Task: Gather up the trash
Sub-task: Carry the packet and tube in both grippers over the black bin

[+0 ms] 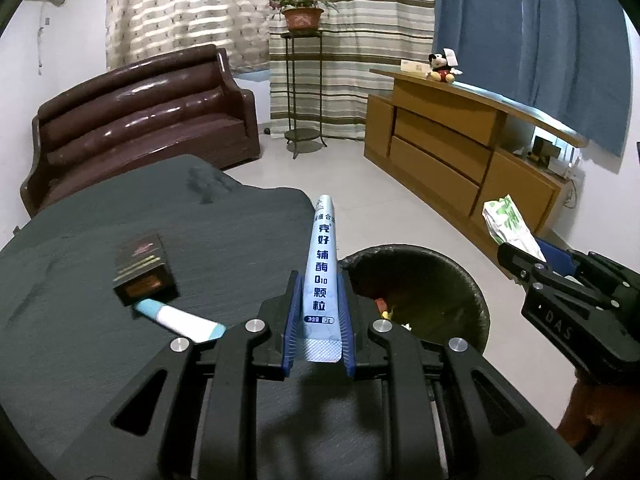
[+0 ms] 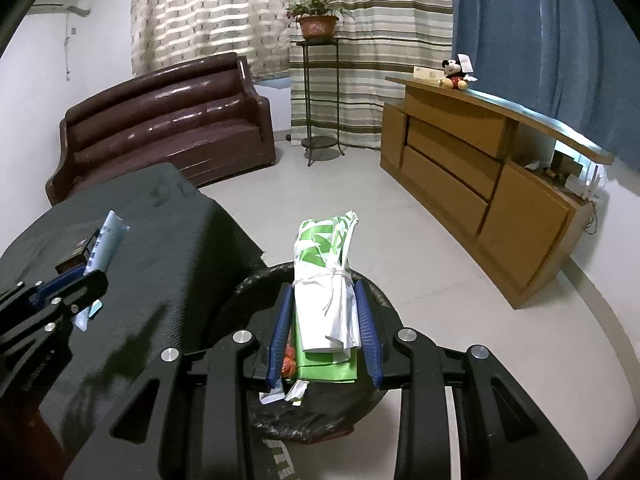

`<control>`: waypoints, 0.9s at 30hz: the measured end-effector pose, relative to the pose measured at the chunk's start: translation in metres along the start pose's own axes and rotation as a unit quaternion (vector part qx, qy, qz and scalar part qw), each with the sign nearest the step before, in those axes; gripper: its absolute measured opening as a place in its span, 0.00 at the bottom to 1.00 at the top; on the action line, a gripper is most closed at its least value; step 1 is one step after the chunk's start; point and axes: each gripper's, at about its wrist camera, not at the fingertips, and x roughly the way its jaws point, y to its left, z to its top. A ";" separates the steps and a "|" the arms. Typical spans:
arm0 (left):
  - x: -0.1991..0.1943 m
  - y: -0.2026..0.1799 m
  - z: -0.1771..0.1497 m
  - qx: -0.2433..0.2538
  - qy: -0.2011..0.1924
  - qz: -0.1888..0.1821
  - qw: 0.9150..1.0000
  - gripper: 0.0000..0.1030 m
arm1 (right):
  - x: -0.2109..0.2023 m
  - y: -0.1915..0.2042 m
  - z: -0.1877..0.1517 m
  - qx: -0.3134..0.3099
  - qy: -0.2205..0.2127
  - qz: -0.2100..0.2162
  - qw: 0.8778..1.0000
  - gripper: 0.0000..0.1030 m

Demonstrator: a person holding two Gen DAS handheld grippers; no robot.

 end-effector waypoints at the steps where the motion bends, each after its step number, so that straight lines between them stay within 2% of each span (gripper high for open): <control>1: 0.002 -0.001 0.001 0.000 0.000 -0.001 1.000 0.17 | 0.000 0.000 -0.001 0.000 -0.002 -0.001 1.000 0.32; 23: 0.051 -0.017 0.009 0.016 0.036 -0.008 0.999 0.18 | 0.025 -0.009 -0.002 0.017 0.009 -0.006 1.000 0.32; 25: 0.054 -0.019 0.010 0.015 0.040 -0.009 0.999 0.18 | 0.027 -0.010 -0.003 0.019 0.010 -0.006 1.000 0.33; 27: 0.055 -0.020 0.011 0.014 0.042 -0.010 0.999 0.24 | 0.029 -0.012 -0.003 0.021 0.011 -0.006 1.000 0.42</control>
